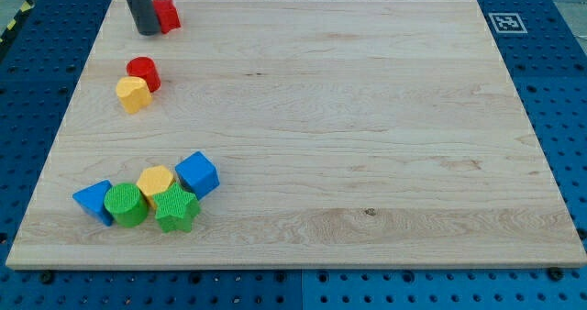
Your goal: Push the red star towards top
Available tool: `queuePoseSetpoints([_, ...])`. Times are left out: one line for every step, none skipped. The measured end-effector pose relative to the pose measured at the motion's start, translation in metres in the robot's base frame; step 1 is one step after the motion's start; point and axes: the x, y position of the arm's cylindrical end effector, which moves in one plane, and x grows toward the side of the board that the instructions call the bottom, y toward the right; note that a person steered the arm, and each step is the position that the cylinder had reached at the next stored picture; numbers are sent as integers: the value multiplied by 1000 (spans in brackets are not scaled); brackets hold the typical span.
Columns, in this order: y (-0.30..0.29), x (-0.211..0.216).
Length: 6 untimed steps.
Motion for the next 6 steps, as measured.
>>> queuePoseSetpoints([0,0])
queuePoseSetpoints([2,0])
queuePoseSetpoints([23,3])
queuePoseSetpoints([45,10])
queuePoseSetpoints([45,10])
queuePoseSetpoints([39,8])
